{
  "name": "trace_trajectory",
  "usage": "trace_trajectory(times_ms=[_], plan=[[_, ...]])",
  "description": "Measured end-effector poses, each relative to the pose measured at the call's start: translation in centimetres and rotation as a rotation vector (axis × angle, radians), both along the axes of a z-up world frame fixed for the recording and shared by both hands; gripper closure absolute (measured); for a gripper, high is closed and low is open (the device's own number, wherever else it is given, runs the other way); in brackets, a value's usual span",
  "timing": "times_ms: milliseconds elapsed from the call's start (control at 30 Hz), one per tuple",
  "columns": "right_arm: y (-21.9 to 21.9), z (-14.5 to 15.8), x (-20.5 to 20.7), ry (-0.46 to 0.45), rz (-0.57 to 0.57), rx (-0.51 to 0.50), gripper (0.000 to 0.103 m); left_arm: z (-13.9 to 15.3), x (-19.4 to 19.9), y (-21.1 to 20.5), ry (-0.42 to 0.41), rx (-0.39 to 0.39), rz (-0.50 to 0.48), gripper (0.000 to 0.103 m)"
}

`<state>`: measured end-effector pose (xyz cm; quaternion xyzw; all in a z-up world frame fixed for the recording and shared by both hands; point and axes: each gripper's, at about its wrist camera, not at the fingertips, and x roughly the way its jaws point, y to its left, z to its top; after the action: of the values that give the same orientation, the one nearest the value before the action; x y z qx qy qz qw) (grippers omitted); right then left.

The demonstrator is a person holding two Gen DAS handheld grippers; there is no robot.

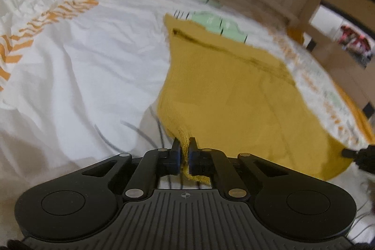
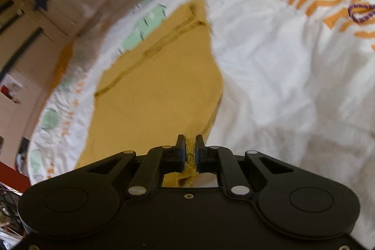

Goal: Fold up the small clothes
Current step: 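Lift the hem with both grippers, fold it over toward the collar, release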

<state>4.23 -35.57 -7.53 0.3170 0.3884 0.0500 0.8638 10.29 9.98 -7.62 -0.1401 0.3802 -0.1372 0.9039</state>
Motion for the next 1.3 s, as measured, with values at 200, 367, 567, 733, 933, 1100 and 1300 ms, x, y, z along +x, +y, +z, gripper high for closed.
trace_trajectory(times_ms=[200, 367, 567, 733, 933, 1100, 1300], plan=[[-0.8, 2.4, 1.0, -0.100, 0.000, 0.061, 0.088, 1.8, 1.3, 0.6, -0.006, -0.087, 0.046, 0.098], [-1.9, 3.5, 3.6, -0.146, -0.014, 0.143, 0.088, 4.0, 3.6, 0.6, -0.052, -0.089, 0.049, 0.098], [-2.4, 4.7, 8.7, -0.195, -0.024, 0.158, 0.088, 6.5, 8.1, 0.7, -0.100, -0.108, 0.061, 0.098], [-3.4, 4.8, 13.6, -0.229, -0.050, 0.166, 0.088, 8.2, 13.0, 0.4, -0.161, -0.101, 0.075, 0.098], [-4.6, 4.4, 20.1, -0.251, -0.082, 0.161, 0.088, 8.2, 20.3, -0.5, -0.178, -0.106, 0.093, 0.098], [-5.3, 2.9, 25.4, -0.242, -0.113, 0.146, 0.088, 6.8, 25.9, -1.4, -0.154, -0.106, 0.104, 0.098], [-5.3, 0.2, 30.4, -0.199, -0.136, 0.099, 0.088, 3.4, 31.2, -2.4, -0.094, -0.077, 0.126, 0.098]])
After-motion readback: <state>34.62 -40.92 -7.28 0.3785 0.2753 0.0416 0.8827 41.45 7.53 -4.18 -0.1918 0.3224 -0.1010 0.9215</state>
